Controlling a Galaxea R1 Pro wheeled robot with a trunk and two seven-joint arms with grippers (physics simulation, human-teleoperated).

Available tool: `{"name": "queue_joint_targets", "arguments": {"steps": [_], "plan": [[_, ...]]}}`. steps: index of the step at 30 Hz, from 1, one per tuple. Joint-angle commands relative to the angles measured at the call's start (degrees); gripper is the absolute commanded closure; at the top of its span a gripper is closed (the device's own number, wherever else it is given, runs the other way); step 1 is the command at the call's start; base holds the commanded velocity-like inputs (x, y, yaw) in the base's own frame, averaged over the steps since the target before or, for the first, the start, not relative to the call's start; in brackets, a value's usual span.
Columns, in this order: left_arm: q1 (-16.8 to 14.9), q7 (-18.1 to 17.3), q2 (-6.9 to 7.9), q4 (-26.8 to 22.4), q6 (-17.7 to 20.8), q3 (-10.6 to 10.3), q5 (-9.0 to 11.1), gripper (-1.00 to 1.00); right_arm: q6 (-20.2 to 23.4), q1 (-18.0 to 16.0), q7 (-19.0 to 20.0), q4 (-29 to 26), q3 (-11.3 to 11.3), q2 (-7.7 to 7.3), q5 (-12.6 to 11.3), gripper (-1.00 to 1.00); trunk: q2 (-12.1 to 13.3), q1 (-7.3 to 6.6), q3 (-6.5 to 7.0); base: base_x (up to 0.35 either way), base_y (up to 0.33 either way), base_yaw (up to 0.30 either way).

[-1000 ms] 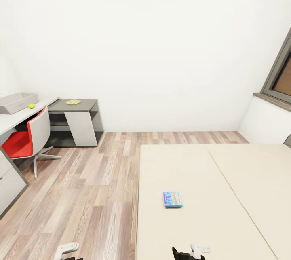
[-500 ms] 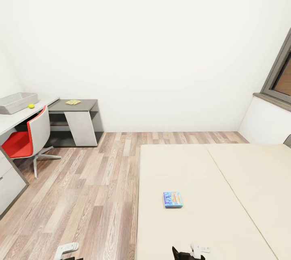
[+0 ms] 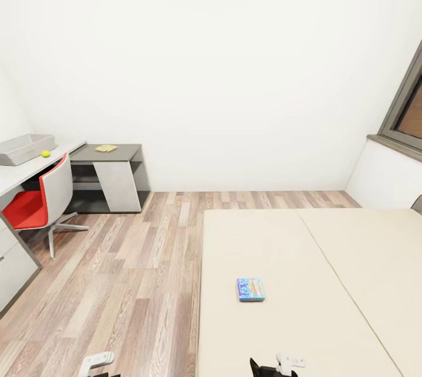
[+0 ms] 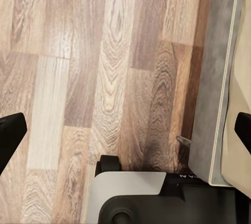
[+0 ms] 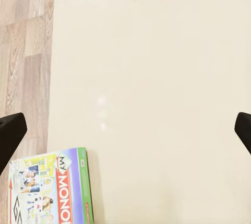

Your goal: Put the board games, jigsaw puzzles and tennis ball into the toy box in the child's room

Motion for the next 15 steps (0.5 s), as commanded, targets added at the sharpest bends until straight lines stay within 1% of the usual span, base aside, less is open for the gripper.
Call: {"name": "queue_joint_targets", "arguments": {"steps": [1,15], "plan": [[0.0,-0.2,0.01,0.0,0.0,0.2,0.1,-1.0,-0.1,0.0,0.5,0.1,-0.3,0.05,-0.5,-1.0,-0.1,0.03,-0.12,0.0,0.0,0.0],[0.1,-0.2,-0.07,0.0,0.0,0.3,0.1,-1.0,-0.2,0.0,0.5,0.1,-0.2,0.07,-0.1,-1.0,-0.1,0.03,-0.12,0.0,0.0,0.0]]}}
